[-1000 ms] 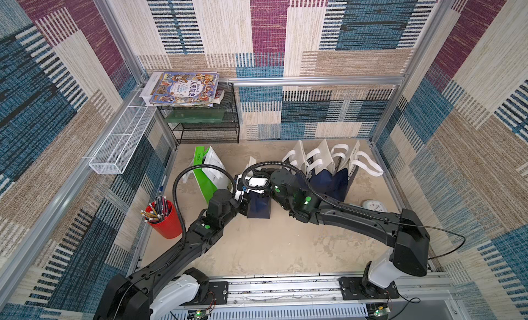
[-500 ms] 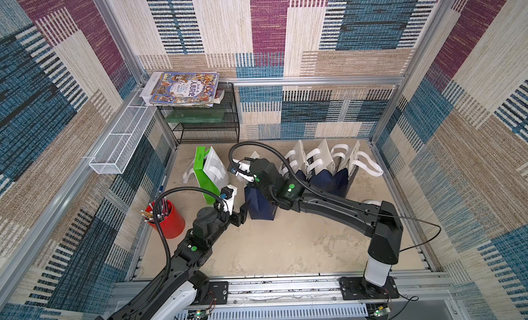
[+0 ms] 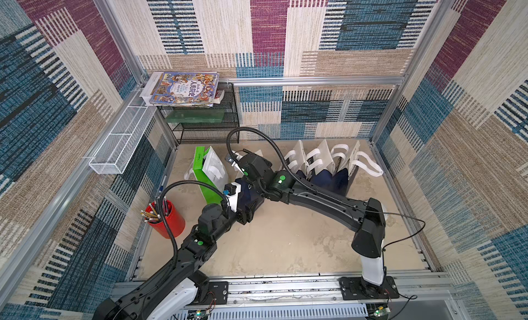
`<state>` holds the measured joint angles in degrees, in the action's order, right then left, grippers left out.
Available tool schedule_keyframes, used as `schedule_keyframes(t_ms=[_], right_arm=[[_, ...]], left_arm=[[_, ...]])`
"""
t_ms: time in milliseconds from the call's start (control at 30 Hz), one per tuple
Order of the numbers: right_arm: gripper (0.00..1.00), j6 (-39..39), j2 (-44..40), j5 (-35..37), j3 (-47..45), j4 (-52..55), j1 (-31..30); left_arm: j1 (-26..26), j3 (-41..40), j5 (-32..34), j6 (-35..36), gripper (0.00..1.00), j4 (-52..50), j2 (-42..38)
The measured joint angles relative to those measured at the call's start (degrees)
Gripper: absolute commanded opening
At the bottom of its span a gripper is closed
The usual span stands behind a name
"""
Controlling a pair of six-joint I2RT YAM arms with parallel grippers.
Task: Open the takeout bag
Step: Open the takeout bag at the center of the board.
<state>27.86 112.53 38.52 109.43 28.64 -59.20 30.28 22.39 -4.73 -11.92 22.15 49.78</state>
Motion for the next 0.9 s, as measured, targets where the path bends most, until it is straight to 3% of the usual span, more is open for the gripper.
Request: schedule_keyframes(t_ms=[167,367,433,500,567,733,900], right_arm=[[0.00,-1.8,-0.8,-1.4,0.1,2.6,-0.1],[0.00,-4.2,-3.6,-5.5,0.1,5.2,0.0],[0.00,-5.1,-4.9,-7.7,0.2,6.2,0.2],[0.00,-6.1,-6.4,-11.0,0.4,6.9,0.9],[0.00,-6.6,-8.0,-14.3,0.3,8.1,1.8],[0.00,-3.3,-10.9,-16.5,-3.3,8.3,2.4],[0.00,1.5,-10.7,-11.4,-4.7,8.1,1.4]], left_arm=[[0.0,2.5,4.6,-2.4,0.74,4.2,6.8],[0.0,4.3,6.2,-5.2,0.57,10.1,14.5],[0.0,4.2,6.7,-7.1,0.38,12.0,16.8],[0.0,4.0,7.6,-7.8,0.13,13.7,18.4],[0.0,4.2,8.6,-8.4,0.02,14.9,19.7],[0.1,5.2,10.5,-8.9,0.00,14.8,20.8],[0.1,6.8,12.0,-8.8,0.00,10.0,20.8]])
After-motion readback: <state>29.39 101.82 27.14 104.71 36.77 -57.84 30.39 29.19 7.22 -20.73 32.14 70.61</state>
